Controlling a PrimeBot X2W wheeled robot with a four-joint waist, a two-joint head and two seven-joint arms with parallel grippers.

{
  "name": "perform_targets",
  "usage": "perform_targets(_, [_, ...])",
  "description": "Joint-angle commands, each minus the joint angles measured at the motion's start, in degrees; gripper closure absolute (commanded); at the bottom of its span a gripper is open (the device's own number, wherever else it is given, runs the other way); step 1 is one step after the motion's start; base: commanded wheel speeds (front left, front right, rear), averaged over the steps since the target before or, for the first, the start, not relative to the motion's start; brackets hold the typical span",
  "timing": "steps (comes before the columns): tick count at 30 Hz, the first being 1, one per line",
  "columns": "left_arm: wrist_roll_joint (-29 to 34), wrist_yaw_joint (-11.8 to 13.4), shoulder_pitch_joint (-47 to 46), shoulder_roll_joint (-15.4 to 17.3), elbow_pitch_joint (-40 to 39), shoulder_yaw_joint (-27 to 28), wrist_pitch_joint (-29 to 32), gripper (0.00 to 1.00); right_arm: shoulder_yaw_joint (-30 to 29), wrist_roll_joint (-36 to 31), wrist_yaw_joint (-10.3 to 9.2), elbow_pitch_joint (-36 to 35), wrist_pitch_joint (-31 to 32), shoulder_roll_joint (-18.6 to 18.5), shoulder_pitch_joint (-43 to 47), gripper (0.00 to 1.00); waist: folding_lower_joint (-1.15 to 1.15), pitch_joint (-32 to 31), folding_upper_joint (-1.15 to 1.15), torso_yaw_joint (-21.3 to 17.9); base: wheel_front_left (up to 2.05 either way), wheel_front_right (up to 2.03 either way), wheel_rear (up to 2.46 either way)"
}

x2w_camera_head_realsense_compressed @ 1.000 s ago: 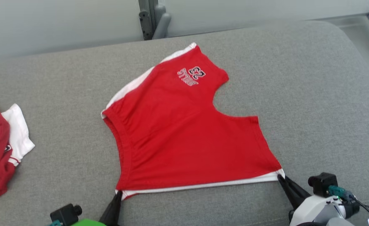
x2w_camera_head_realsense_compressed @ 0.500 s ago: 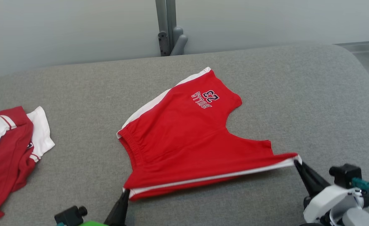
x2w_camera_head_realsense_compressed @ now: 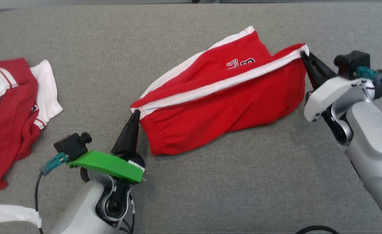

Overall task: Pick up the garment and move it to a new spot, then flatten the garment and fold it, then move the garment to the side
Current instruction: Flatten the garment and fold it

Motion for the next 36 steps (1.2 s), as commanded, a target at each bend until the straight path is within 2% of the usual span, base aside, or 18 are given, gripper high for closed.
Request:
perform_targets(1, [0.78, 0.16, -2.4, -0.79, 0.13, -0.17, -0.01, 1.0, -0.18, -0.83, -0.1, 1.99, 0.44, 0.6, -2.89, 1.0, 0.0, 7.77, 0.0, 5.51, 0.0, 0.0, 0.0])
perform_targets(7, [1.02, 0.15, -6.9, -2.49, 0.41, -1.28, -0.02, 1.0, -0.07, -3.43, -0.1, 8.94, 0.81, 1.6, -11.26, 1.0, 0.0, 11.89, 0.0, 7.75, 0.0, 0.0, 0.0])
perform_targets(18, [5.92, 0.15, -10.99, -6.17, 2.09, 2.69, -0.02, 1.0, -1.38, -6.82, -0.1, 21.18, -2.39, 2.3, -22.17, 1.0, 0.0, 16.04, 0.0, 10.68, 0.0, 0.0, 0.0])
perform_targets(19, [6.43, 0.15, -11.15, -6.4, 2.33, 3.13, -0.02, 0.85, -1.65, -7.0, -0.1, 22.09, -2.82, 2.34, -22.74, 0.89, 0.0, 16.1, 0.0, 10.76, 0.0, 0.0, 0.0])
perform_targets(20, [7.12, 0.15, -11.3, -6.68, 2.43, 3.68, -0.02, 0.55, -1.85, -7.11, -0.1, 22.88, -3.19, 2.45, -23.29, 0.5, 0.0, 16.16, 0.0, 10.82, 0.0, 0.0, 0.0])
perform_targets(21, [7.98, 0.15, -11.27, -6.92, 2.7, 3.97, -0.02, 0.0, -2.24, -7.01, -0.11, 23.54, -3.65, 2.69, -23.64, 0.0, 0.0, 16.15, 0.0, 10.83, 0.0, 0.0, 0.0])
perform_targets(28, [12.34, 0.15, -9.1, -7.42, 3.54, 6.18, -0.01, 0.0, -2.89, -6.86, -0.1, 25.56, -5.91, 4.54, -22.03, 0.0, 0.0, 13.97, 0.0, 9.43, 0.0, 0.0, 0.0])
perform_targets(36, [16.56, 0.15, -3.95, -7.49, 2.12, 10.02, -0.01, 0.0, -6.25, -2.71, -0.1, 18.07, -6.19, 3.91, -12.64, 0.0, 0.0, 9.67, 0.0, 7.61, 0.0, 0.0, 0.0])
